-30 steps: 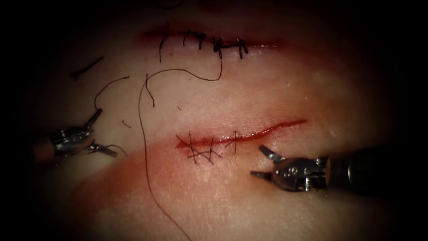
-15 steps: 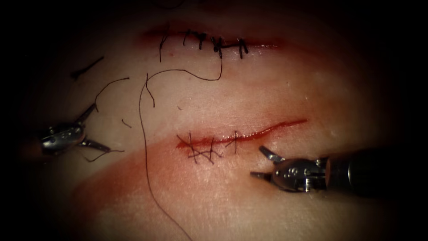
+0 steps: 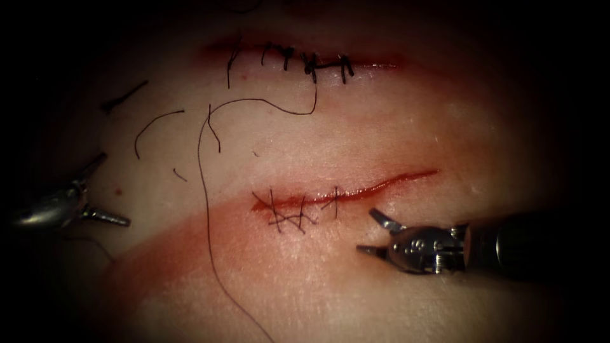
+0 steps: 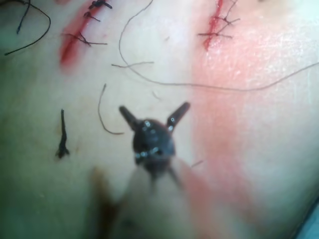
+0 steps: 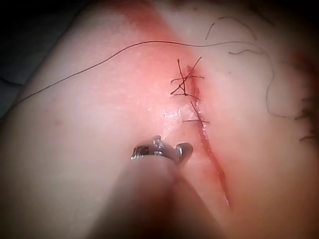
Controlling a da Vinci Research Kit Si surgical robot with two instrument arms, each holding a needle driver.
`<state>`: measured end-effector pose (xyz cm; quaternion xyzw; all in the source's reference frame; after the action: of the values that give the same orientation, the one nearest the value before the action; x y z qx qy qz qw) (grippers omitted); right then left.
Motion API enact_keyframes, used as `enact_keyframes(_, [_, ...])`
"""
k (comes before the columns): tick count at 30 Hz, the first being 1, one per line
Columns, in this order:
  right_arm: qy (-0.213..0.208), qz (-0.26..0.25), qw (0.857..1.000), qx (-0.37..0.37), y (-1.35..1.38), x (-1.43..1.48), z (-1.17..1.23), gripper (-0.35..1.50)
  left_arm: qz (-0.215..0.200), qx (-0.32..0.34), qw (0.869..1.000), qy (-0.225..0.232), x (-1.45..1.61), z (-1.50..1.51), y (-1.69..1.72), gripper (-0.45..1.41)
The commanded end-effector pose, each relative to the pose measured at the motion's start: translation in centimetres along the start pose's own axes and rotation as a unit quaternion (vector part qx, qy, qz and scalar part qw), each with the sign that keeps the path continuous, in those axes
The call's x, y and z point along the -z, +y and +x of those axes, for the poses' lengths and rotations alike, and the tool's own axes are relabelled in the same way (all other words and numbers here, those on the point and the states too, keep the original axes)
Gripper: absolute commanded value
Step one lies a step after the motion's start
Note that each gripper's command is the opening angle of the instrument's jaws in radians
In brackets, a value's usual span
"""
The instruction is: Wound Closure
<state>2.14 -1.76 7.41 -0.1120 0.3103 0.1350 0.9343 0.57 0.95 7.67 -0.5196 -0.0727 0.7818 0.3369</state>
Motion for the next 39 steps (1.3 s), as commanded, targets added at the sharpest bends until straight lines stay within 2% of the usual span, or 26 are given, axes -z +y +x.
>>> enact_keyframes(1, [0.001, 0.002, 1.0, -0.001, -0.1, -0.05, -0.01, 1.48, 0.004, 0.019, 0.999, 0.036, -0.09, -0.03, -0.03, 1.11])
enact_keyframes(3, [0.0, 0.003, 1.0, -0.001, -0.1, -0.04, -0.01, 1.48, 0.018, 0.033, 0.992, 0.119, -0.12, 0.02, -0.11, 1.09])
enact_keyframes(4, [0.0, 0.003, 1.0, -0.001, -0.1, -0.04, 0.0, 1.48, 0.024, 0.055, 0.983, 0.171, -0.17, 0.06, -0.15, 1.08])
enact_keyframes(5, [-0.001, 0.004, 1.0, -0.004, -0.1, -0.04, 0.0, 1.48, 0.024, 0.074, 0.979, 0.188, -0.21, 0.08, -0.17, 1.08])
enact_keyframes(11, [-0.002, 0.005, 1.0, -0.027, -0.14, -0.03, 0.1, 1.48, 0.033, 0.087, 0.977, 0.193, -0.44, 0.15, -0.2, 1.08])
enact_keyframes(16, [0.043, 0.067, 0.995, -0.06, -0.28, 0.03, 0.38, 1.28, 0.032, 0.105, 0.973, 0.203, -0.52, 0.16, -0.24, 1.08])
enact_keyframes(19, [0.075, 0.104, 0.989, -0.075, -0.43, 0.07, 0.77, 1.21, 0.034, 0.106, 0.973, 0.203, -0.53, 0.17, -0.24, 1.09])
enact_keyframes(20, [0.091, 0.121, 0.985, -0.079, -0.52, 0.04, 1.04, 1.21, 0.033, 0.105, 0.973, 0.203, -0.53, 0.17, -0.24, 1.09])
enact_keyframes(21, [0.097, 0.126, 0.984, -0.08, -0.56, 0.01, 1.16, 1.21, 0.032, 0.108, 0.973, 0.2, -0.53, 0.17, -0.24, 1.09])
enact_keyframes(24, [0.113, 0.137, 0.981, -0.075, -0.69, -0.18, 1.55, 1.21, 0.029, 0.109, 0.973, 0.201, -0.52, 0.19, -0.23, 1.09])
enact_keyframes(27, [0.129, 0.139, 0.979, -0.072, -0.75, -0.49, 1.89, 1.19, 0.029, 0.109, 0.973, 0.2, -0.52, 0.21, -0.22, 1.09])
enact_keyframes(29, [0.134, 0.14, 0.978, -0.072, -0.77, -0.75, 2.09, 1.19, 0.028, 0.11, 0.973, 0.2, -0.52, 0.22, -0.21, 1.09])
enact_keyframes(30, [0.138, 0.137, 0.979, -0.07, -0.78, -1.04, 2.26, 1.19, 0.028, 0.11, 0.973, 0.2, -0.52, 0.24, -0.2, 1.09])
enact_keyframes(37, [0.129, 0.109, 0.983, -0.069, -0.81, -1.78, 2.49, 1.21, 0.027, 0.111, 0.973, 0.2, -0.54, 0.27, -0.18, 1.09])
enact_keyframes(39, [0.126, 0.104, 0.984, -0.07, -0.81, -1.86, 2.49, 1.21, 0.027, 0.111, 0.973, 0.2, -0.54, 0.27, -0.16, 1.09])
